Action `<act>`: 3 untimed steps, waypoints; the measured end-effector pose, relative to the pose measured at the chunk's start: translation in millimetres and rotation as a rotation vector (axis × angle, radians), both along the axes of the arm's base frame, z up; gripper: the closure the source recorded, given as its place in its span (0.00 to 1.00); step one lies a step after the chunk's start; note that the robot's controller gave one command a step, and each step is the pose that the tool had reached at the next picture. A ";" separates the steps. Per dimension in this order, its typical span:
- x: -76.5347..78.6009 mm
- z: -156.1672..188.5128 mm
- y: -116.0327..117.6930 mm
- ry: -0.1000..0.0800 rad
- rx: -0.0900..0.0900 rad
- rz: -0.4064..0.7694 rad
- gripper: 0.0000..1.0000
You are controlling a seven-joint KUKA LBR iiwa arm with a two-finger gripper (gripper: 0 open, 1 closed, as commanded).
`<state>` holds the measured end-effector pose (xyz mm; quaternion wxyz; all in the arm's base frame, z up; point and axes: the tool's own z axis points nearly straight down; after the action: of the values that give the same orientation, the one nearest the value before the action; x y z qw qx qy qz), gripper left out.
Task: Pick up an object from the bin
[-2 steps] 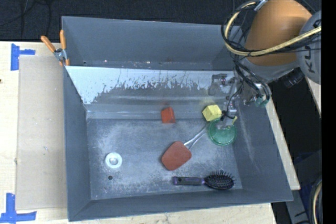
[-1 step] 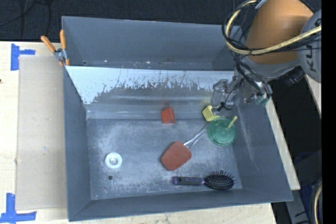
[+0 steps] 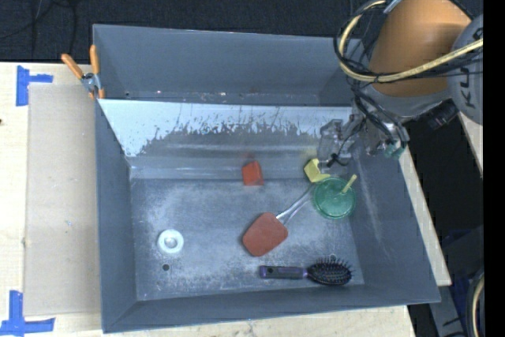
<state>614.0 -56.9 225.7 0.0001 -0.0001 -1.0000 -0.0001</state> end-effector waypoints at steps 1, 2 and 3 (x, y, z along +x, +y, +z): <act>1.7 -53.8 -11.9 -0.005 0.000 0.009 1.00; -4.0 -74.3 -11.7 0.002 -0.001 0.005 1.00; -8.6 -29.5 4.4 0.006 0.001 0.093 1.00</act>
Offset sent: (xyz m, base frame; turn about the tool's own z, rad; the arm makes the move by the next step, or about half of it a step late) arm -0.0174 0.0180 -0.0759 0.0101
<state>605.4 -52.6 196.1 0.0030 0.0466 -0.9989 -0.0007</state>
